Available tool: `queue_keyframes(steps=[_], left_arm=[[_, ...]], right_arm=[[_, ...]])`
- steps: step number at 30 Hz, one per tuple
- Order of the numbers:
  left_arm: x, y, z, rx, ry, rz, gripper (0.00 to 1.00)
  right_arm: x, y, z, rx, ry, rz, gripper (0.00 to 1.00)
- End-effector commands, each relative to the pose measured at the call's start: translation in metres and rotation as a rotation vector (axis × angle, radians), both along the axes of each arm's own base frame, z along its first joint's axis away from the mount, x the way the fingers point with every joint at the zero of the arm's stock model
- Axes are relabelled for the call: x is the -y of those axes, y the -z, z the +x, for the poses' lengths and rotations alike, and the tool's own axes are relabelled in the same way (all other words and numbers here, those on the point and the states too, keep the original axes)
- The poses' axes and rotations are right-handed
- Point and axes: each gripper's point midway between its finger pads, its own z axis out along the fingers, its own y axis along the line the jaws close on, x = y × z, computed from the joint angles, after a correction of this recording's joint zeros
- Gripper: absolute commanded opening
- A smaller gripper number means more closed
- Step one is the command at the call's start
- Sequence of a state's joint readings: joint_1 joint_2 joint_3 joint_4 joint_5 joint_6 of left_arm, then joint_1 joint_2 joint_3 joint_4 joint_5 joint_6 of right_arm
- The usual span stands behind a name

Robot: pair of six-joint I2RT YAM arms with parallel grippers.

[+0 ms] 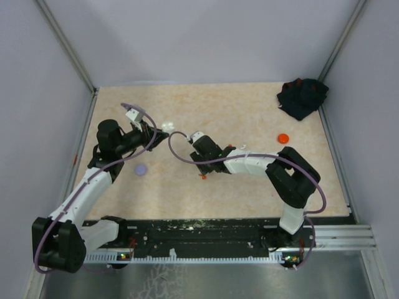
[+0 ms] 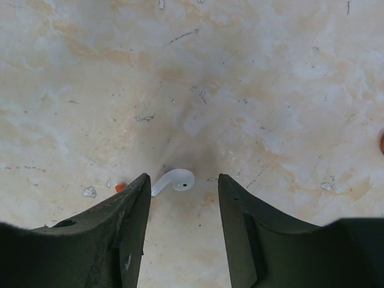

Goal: Insert the wireless bluetooth earbuds into the charging case
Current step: Pick up the earbud from the center of the board.

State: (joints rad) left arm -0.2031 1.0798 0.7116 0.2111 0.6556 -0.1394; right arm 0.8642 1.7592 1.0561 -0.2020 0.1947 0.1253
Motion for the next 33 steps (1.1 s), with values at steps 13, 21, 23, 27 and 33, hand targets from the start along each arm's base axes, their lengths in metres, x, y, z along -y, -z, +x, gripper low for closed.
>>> queue_keyframes(steps=[13, 21, 23, 27, 33], left_arm=[[0.001, -0.004, 0.000, 0.017, 0.038, -0.024, 0.00], [0.002, -0.005, 0.000, 0.017, 0.041, -0.027, 0.00], [0.002, -0.004, 0.000, 0.016, 0.042, -0.027, 0.00], [0.001, -0.004, 0.000, 0.016, 0.042, -0.027, 0.00], [0.001, -0.006, 0.000, 0.018, 0.042, -0.030, 0.00]], right_arm=[[0.022, -0.001, 0.005, 0.011, 0.042, -0.082, 0.50], [0.033, -0.011, 0.009, -0.003, 0.056, -0.039, 0.47], [0.029, -0.016, 0.010, -0.004, 0.043, -0.019, 0.46], [0.014, -0.026, 0.010, -0.013, -0.006, 0.031, 0.45], [0.004, -0.022, 0.014, -0.036, -0.015, 0.041, 0.42]])
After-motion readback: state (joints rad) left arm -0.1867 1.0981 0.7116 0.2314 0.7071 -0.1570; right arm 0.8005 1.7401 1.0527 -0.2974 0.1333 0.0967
